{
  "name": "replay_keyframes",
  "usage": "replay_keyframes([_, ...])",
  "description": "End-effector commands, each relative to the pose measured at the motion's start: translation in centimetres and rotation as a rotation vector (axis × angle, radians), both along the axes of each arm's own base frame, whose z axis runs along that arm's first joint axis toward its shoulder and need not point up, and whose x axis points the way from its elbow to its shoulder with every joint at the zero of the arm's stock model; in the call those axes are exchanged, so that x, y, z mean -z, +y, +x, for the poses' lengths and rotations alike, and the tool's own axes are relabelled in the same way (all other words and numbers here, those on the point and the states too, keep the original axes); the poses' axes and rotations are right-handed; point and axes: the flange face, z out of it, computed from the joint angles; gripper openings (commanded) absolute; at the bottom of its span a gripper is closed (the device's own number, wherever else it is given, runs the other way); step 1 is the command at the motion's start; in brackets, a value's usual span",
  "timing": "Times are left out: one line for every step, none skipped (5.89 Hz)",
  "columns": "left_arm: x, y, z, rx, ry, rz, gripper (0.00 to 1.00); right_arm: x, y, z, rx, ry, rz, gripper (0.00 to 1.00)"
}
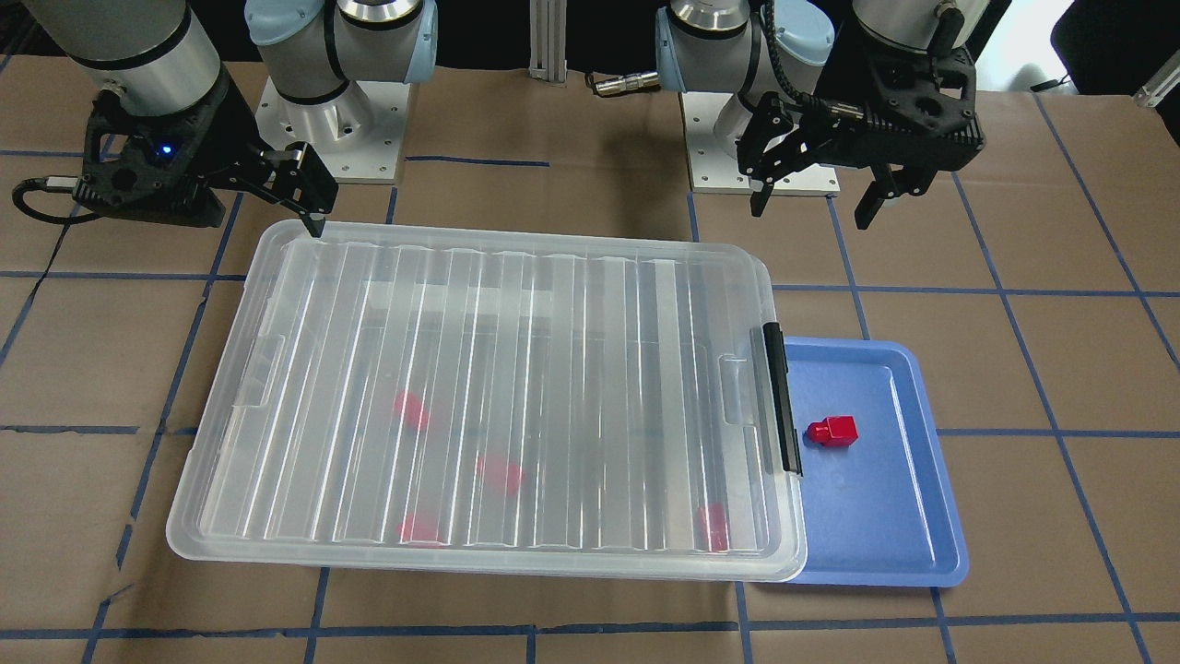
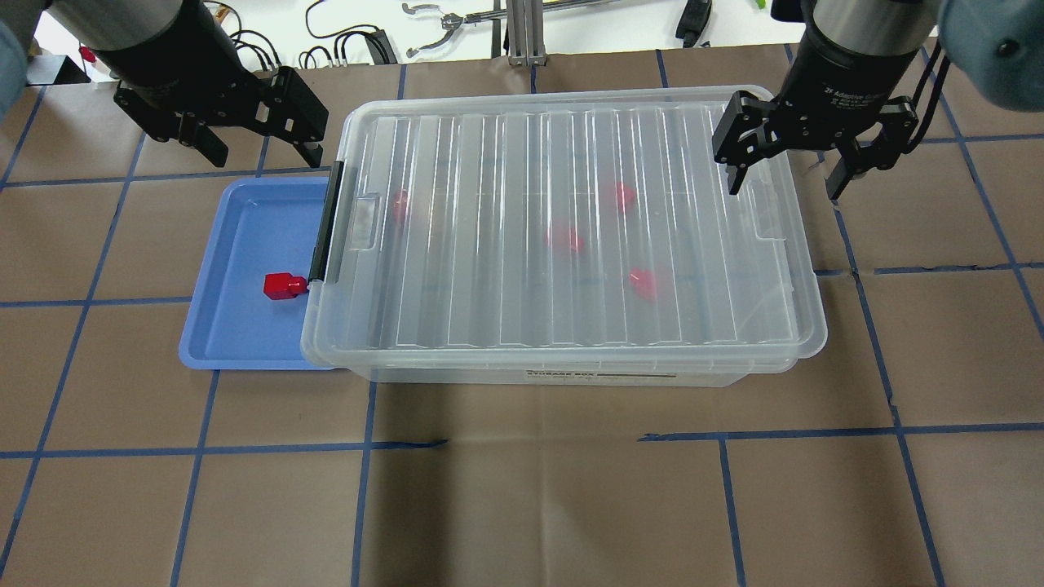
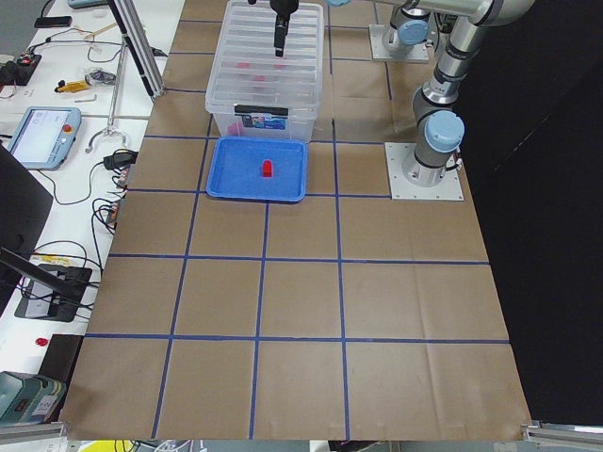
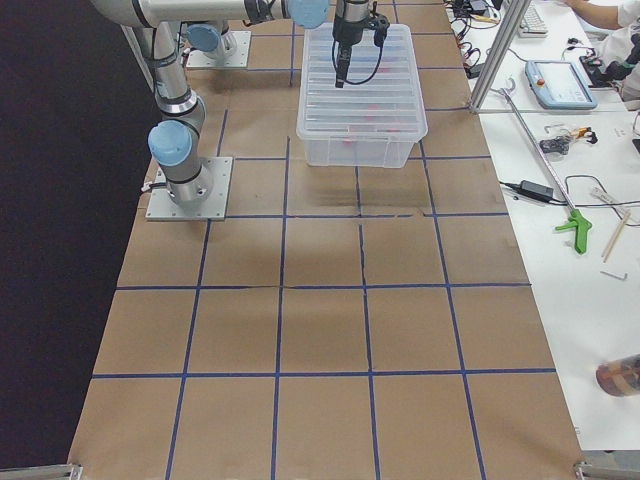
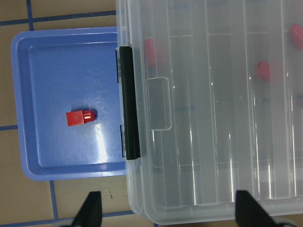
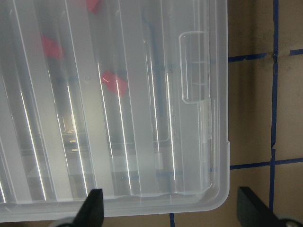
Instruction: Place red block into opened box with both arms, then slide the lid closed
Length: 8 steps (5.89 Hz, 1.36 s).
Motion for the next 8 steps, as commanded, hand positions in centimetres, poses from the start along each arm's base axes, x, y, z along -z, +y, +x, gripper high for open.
replay_keyframes([-0.02,0.04,-0.07,0.002,0.000,0.000,0.98,-0.09,-0.03,-0.09,-0.002,0.002,-0.002,1.00])
replay_keyframes([-0.02,0.04,-0.06,0.001,-0.001,0.000,0.98,0.04,-0.06,-0.03,-0.008,0.004,-0.001,1.00])
replay_keyframes([0.13,-0.10,0.03,0.000,-0.003,0.003,0.98,-0.03,-0.01,-0.01,-0.008,0.002,-0.002,1.00])
replay_keyframes([0.06,-0.11,0.02,0.000,-0.001,0.001,0.98,-0.03,-0.07,-0.03,-0.014,0.003,-0.002,1.00])
replay_keyframes([0.60,-0.35,0.00,0.001,-0.007,0.013,0.98,0.04,-0.08,-0.11,-0.014,0.003,-0.001,1.00])
replay_keyframes([0.74,-0.56,0.08,-0.001,-0.007,0.015,0.98,0.11,-0.19,-0.03,-0.010,0.003,-0.001,1.00])
replay_keyframes([0.44,-0.25,-0.01,0.001,-0.006,0.009,0.98,0.25,-0.25,-0.12,-0.011,0.005,0.003,1.00])
replay_keyframes([0.44,-0.31,-0.01,0.001,-0.006,0.009,0.98,-0.03,-0.09,-0.17,0.002,0.010,-0.002,1.00])
